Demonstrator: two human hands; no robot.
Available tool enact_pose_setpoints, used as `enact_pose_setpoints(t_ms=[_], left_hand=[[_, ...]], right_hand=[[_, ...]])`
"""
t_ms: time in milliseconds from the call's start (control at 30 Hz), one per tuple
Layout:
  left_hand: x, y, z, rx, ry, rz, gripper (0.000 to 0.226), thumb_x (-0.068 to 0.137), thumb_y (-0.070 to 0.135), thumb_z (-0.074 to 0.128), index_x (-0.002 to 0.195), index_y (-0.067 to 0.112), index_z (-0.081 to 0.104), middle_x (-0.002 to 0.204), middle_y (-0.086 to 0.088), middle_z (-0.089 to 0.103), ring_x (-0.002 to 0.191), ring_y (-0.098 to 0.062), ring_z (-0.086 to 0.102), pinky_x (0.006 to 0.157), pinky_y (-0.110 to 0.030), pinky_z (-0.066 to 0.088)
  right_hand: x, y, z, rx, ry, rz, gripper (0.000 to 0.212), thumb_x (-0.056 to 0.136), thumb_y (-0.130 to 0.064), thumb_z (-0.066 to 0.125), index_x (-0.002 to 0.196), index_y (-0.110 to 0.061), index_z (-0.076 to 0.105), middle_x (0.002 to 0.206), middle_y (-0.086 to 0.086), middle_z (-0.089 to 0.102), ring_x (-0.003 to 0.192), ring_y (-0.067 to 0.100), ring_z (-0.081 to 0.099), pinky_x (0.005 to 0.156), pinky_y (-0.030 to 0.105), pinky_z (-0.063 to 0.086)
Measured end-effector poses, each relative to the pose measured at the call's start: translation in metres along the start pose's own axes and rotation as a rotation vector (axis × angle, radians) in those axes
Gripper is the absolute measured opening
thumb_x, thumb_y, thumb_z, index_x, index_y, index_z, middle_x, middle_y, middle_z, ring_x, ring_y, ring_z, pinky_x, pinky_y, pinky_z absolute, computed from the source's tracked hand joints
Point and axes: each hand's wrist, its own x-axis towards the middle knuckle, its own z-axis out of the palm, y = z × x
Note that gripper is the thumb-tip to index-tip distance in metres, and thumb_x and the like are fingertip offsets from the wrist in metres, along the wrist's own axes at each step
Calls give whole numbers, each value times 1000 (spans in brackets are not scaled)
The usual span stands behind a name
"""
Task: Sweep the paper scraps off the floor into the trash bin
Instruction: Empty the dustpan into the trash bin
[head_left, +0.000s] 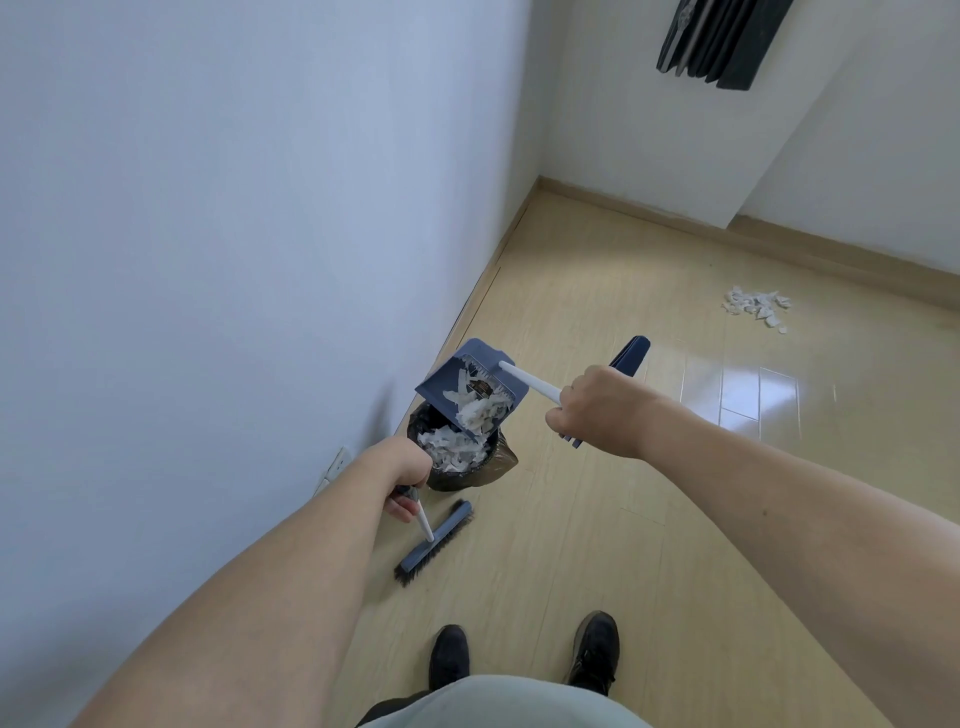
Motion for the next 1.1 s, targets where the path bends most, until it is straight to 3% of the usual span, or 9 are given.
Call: enact_pose_setpoints(t_ms=[200, 300, 467, 833, 900, 1000, 1100], left_hand=[[2, 0, 4, -4, -33, 1, 28, 92, 3, 32, 108, -8, 53, 71, -18, 57, 45, -24, 51, 78, -36, 57], [4, 2, 6, 0, -21, 10, 32, 91, 3, 33, 114, -8, 53, 76, -19, 61, 47, -25, 54, 83, -40, 59], [8, 0, 5, -18, -24, -13, 36, 92, 3, 33, 122, -9, 50, 75, -18, 59, 44, -23, 52, 83, -38, 58], [11, -1, 6, -4, -27, -22, 33, 92, 4, 35, 119, -8, 51, 76, -19, 61, 49, -25, 55, 85, -39, 58], [13, 0, 7, -19, -37, -29, 39, 90, 2, 34, 124, -8, 49, 68, -17, 57, 45, -25, 51, 79, -35, 58], [16, 2, 8, -31, -79, -29, 49, 87, -1, 29, 134, -7, 43, 57, -14, 47, 37, -26, 42, 58, -32, 46], [15, 2, 8, -33, -95, -19, 51, 88, -1, 27, 137, -7, 41, 54, -13, 44, 35, -25, 40, 52, -32, 42]], right_hand=[[0, -10, -3, 7, 20, 5, 20, 88, 1, 49, 100, -15, 55, 74, 4, 53, 61, 24, 47, 59, 29, 41], [1, -20, -1, 24, 24, 25, 18, 88, 0, 52, 98, -15, 55, 80, 4, 62, 64, 24, 52, 58, 29, 40], [-2, -17, 1, 8, 19, 31, 16, 89, -3, 51, 97, -16, 56, 71, 2, 52, 59, 23, 50, 57, 29, 40], [-4, -17, -4, -21, 14, 38, 19, 89, -3, 52, 103, -16, 55, 85, 4, 64, 67, 22, 56, 59, 30, 39], [-2, -20, -7, -42, 9, 48, 19, 88, -2, 54, 102, -16, 56, 84, 4, 65, 64, 23, 52, 58, 30, 39], [1, -17, -8, -19, 13, 79, 17, 89, -3, 54, 99, -16, 56, 85, 4, 66, 71, 23, 62, 61, 31, 44], [4, -23, -12, -31, 25, 60, 16, 87, -2, 56, 94, -16, 59, 79, 2, 64, 67, 21, 62, 60, 29, 46]])
